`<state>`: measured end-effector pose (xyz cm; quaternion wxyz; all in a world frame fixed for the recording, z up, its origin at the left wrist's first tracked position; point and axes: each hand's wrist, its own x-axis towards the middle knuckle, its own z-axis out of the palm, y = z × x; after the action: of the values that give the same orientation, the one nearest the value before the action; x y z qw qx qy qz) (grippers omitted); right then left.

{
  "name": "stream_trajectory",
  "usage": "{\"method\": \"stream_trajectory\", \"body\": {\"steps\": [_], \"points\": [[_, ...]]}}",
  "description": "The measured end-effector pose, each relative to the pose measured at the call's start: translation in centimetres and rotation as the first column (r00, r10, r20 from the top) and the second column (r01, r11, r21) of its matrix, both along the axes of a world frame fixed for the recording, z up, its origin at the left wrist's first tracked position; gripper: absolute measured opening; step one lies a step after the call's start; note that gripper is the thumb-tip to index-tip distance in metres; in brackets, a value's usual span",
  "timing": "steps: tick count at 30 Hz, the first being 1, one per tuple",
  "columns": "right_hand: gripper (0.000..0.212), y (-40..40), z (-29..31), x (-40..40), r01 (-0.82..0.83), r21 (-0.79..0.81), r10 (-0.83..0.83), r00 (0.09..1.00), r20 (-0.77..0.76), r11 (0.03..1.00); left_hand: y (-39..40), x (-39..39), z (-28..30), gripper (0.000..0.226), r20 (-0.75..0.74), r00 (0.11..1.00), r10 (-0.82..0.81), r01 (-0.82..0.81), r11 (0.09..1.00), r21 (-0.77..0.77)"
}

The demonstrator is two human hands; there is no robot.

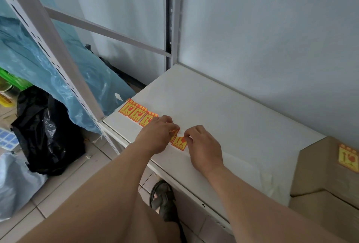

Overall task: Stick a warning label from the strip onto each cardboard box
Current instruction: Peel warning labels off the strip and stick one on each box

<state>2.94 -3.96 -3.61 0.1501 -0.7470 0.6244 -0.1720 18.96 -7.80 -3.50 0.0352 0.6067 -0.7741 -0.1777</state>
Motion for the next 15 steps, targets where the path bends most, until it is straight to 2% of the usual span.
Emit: {"method": "stream_trajectory", "body": {"steps": [9,15], "points": [[0.014,0.7,0.5,-1.1,-0.055,0.074,0.048,0.994,0.097,0.996,0.1,0.3,-0.3,0.035,-0.008,1.0,-0.018,0.018,1.0,-0.001],[0.014,1.5,1.1,-2.0,-0.022,0.083,0.007,0.983,0.183,0.996,0.1,0.2,-0.3,0.034,0.022,0.999,-0.027,0.027,1.0,-0.012]]}}
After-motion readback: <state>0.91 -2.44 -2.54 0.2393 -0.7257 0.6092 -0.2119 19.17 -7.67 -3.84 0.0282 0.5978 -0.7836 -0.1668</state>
